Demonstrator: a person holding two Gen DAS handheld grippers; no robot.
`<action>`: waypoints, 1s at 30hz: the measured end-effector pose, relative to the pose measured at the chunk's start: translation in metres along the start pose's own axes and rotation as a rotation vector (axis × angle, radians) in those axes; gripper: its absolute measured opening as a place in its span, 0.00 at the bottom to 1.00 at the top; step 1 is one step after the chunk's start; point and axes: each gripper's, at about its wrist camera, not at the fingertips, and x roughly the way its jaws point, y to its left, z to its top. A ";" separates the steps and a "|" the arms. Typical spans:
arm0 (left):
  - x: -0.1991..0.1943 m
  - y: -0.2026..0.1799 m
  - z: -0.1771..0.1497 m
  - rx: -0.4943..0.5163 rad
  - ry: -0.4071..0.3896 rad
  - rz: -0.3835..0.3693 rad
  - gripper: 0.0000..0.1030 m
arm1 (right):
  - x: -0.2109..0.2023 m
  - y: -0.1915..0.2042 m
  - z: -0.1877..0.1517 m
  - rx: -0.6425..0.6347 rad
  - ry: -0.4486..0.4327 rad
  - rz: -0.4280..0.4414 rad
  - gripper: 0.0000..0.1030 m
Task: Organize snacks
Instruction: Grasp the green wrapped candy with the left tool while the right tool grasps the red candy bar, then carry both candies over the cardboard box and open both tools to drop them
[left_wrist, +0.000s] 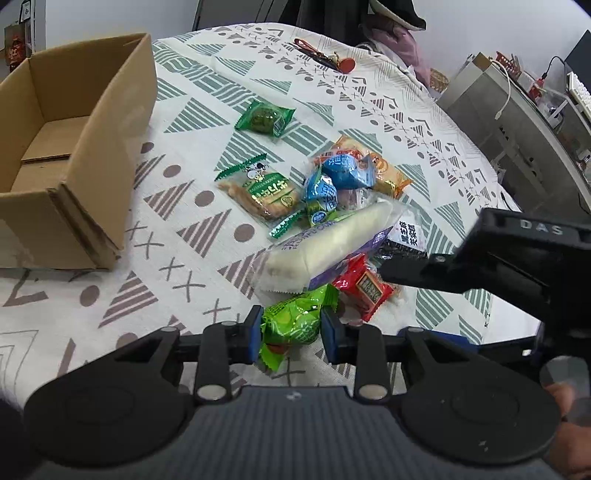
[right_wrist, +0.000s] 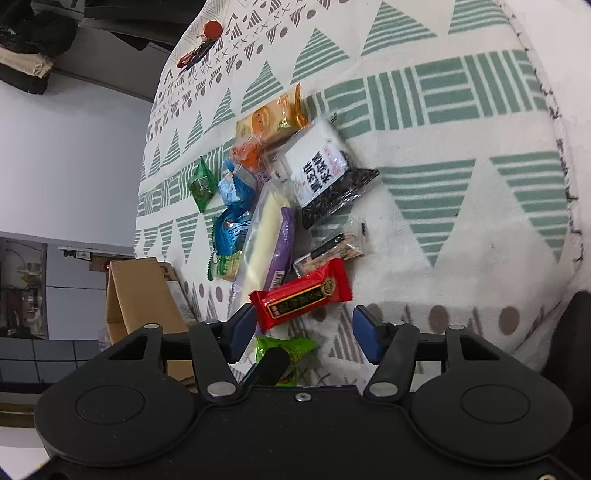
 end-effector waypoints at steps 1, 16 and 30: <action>-0.001 0.001 0.000 -0.002 -0.001 0.000 0.31 | 0.002 0.002 -0.001 0.004 -0.002 0.000 0.55; -0.029 0.033 0.006 -0.055 -0.043 0.059 0.31 | 0.032 0.010 -0.012 0.049 -0.012 -0.104 0.42; -0.059 0.047 0.012 -0.053 -0.096 0.099 0.31 | 0.015 0.025 -0.020 -0.052 -0.122 -0.165 0.20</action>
